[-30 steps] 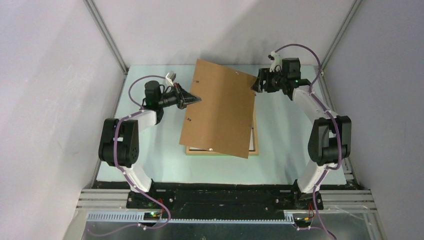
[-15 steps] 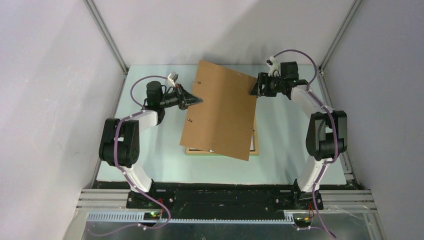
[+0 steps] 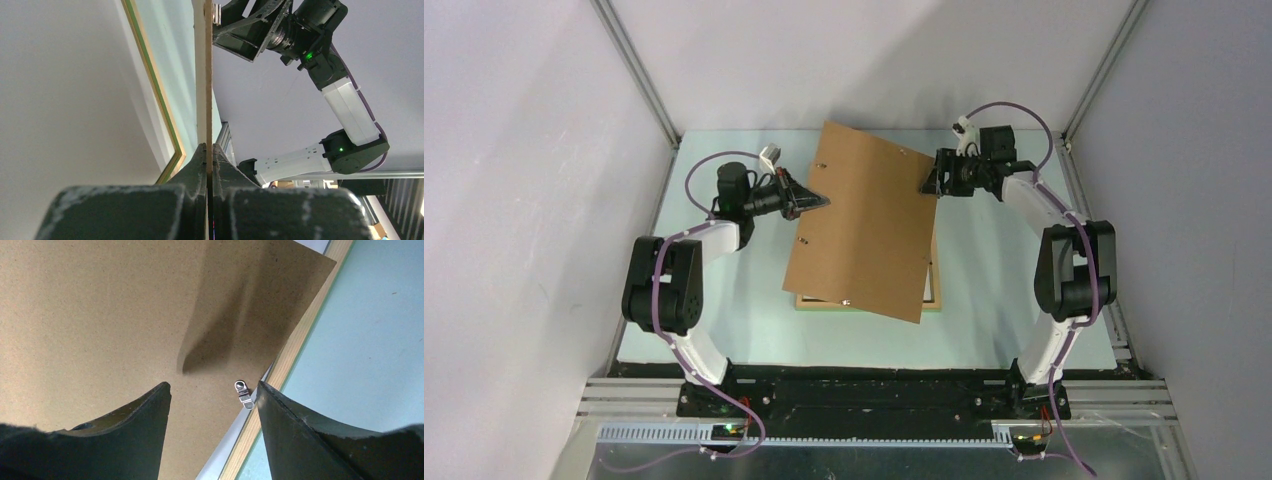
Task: Put the photo into the frame
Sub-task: Adjust the photo frame item.
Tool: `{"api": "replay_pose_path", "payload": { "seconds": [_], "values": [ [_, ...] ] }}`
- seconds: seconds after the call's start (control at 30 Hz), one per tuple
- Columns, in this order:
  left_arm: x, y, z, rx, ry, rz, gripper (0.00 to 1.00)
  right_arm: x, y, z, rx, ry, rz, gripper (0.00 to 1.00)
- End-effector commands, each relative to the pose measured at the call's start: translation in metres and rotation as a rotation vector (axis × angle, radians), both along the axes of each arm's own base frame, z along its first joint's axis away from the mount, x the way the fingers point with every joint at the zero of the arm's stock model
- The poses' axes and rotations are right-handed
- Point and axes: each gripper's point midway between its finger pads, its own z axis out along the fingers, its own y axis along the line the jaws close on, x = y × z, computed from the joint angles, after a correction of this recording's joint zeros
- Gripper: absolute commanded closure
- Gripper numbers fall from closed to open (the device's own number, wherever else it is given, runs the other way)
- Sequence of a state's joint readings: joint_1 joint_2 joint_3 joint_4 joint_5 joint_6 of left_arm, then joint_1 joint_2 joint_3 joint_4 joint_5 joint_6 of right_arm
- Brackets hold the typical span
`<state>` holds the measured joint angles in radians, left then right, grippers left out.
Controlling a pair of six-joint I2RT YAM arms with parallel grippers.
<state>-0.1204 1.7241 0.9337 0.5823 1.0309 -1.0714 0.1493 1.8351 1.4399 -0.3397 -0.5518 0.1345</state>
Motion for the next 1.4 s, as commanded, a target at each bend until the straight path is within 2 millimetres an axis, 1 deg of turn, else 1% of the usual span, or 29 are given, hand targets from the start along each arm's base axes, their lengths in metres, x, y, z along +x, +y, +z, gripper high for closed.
{"api": "replay_pose_path", "payload": {
  "seconds": [0.0,0.27,0.53,0.6,0.77,0.83,1.0,1.17,1.37],
  "values": [
    [0.000,-0.004,0.034,-0.016,-0.139,-0.003,1.00,-0.015,0.021,0.004,0.047,0.026,0.053,0.33],
    [0.008,-0.002,0.031,-0.010,-0.127,0.049,1.00,-0.024,0.029,0.003,0.098,0.064,0.058,0.33],
    [0.009,-0.001,0.031,-0.007,-0.130,0.058,1.00,-0.033,0.034,0.002,0.086,0.058,0.085,0.33],
    [0.009,-0.001,0.032,-0.008,-0.131,0.058,1.00,-0.036,0.034,0.000,0.073,0.056,0.088,0.33],
    [0.007,-0.001,0.034,-0.013,-0.129,0.051,1.00,-0.039,0.020,-0.006,0.012,0.037,0.069,0.34],
    [0.008,0.000,0.036,-0.015,-0.133,0.054,1.00,-0.042,0.019,-0.006,0.003,0.038,0.072,0.33],
    [0.010,0.001,0.037,-0.017,-0.132,0.055,1.00,-0.056,0.025,-0.017,-0.004,0.067,0.109,0.33],
    [0.016,0.001,0.036,-0.019,-0.125,0.065,1.00,-0.068,0.032,-0.022,-0.016,0.082,0.150,0.33],
    [0.022,0.000,0.038,-0.023,-0.136,0.074,1.00,-0.079,0.030,-0.032,-0.033,0.094,0.156,0.33]
  ]
}}
